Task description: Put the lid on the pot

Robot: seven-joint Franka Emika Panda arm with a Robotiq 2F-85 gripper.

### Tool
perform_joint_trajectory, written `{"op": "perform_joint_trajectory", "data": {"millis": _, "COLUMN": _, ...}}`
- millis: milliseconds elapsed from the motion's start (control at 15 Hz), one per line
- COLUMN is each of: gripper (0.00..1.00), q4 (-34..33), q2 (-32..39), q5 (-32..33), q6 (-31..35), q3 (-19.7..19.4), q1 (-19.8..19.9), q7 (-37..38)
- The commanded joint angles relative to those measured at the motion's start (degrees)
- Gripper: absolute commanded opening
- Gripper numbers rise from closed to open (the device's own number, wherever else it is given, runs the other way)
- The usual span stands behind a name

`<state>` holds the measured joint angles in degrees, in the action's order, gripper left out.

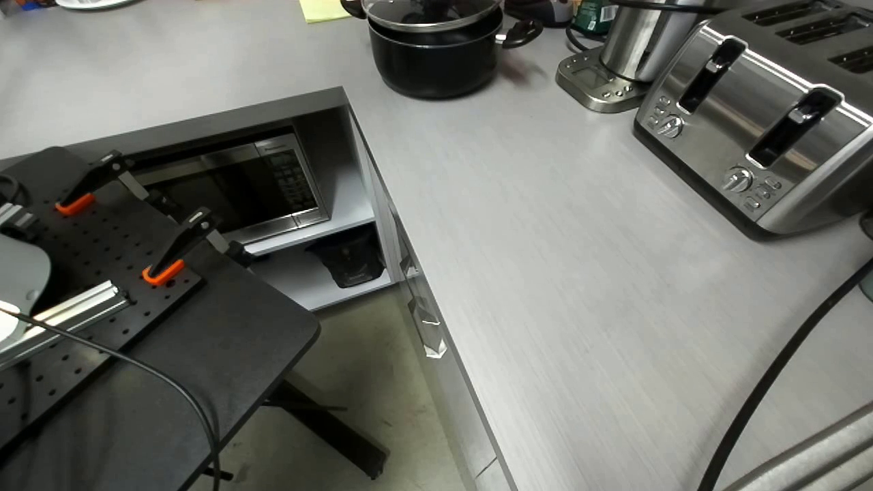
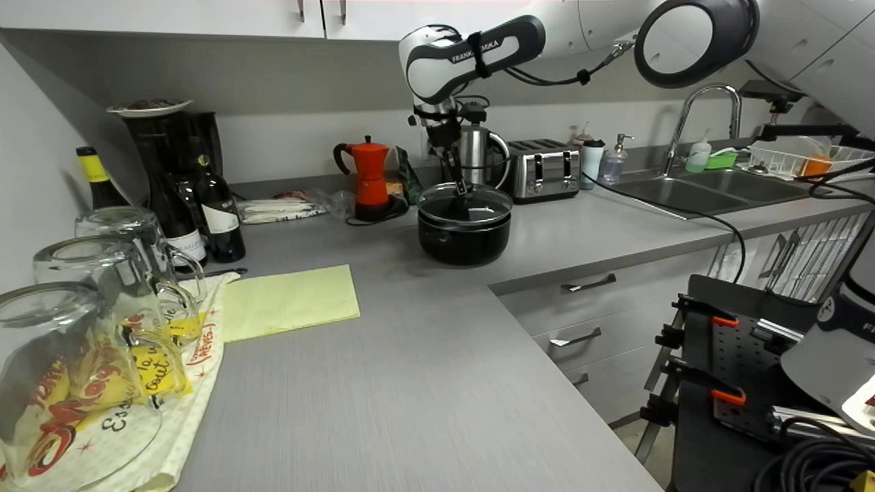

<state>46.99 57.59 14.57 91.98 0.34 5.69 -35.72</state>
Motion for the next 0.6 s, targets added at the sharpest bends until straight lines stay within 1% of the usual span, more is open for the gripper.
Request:
{"op": "perform_joint_trajectory", "data": {"millis": 0, "gripper": 0.25, "q4": -6.51, "q2": 2.99, "q5": -1.65, "q6": -3.62, "q3": -0.64, "q1": -0.06, "q7": 0.77}}
{"op": "perform_joint_trajectory", "data": {"millis": 533, "gripper": 0.25, "q4": -9.34, "q2": 5.54, "q5": -1.24, "q6": -3.81, "q3": 0.03, "q1": 0.57, "q7": 1.92}}
